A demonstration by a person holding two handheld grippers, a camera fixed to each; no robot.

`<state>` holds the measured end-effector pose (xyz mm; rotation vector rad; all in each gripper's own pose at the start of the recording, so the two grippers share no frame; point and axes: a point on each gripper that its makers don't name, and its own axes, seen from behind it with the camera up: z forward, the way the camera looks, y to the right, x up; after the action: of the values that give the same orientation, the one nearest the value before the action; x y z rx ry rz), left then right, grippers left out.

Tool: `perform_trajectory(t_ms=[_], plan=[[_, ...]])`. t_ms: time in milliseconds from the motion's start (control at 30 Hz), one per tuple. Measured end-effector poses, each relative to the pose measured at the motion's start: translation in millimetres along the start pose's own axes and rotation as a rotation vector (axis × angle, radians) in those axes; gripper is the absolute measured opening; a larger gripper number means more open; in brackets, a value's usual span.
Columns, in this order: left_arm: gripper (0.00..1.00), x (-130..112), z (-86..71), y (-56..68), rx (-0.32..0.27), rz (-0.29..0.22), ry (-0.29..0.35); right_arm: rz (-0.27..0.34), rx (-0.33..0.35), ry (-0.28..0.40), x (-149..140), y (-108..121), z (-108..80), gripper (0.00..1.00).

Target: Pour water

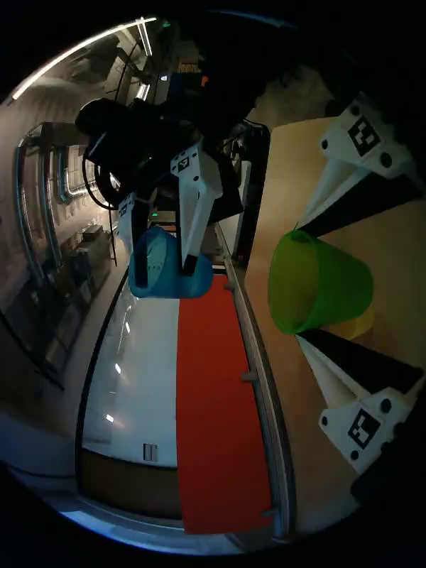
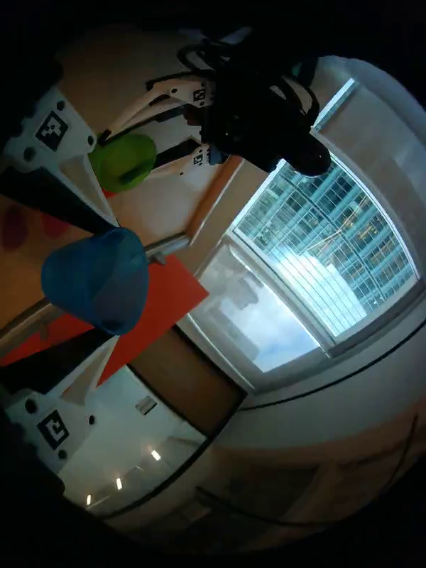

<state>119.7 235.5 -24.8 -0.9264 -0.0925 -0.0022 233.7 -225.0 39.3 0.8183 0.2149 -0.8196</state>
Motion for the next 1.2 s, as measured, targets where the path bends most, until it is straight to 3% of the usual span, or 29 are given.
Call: perform_trajectory(t_ms=[700, 1200], plan=[[0.87, -2, 5.2, 9.8, -0.026, 0.003, -0.005, -0.179, -0.035, 0.003, 15, 19, 16.1, 0.91], [0.88, -3, 9.4, 14.4, -0.039, 0.001, -0.004, -0.257, -0.044, -0.005, 17, 22, 23.6, 0.91]])
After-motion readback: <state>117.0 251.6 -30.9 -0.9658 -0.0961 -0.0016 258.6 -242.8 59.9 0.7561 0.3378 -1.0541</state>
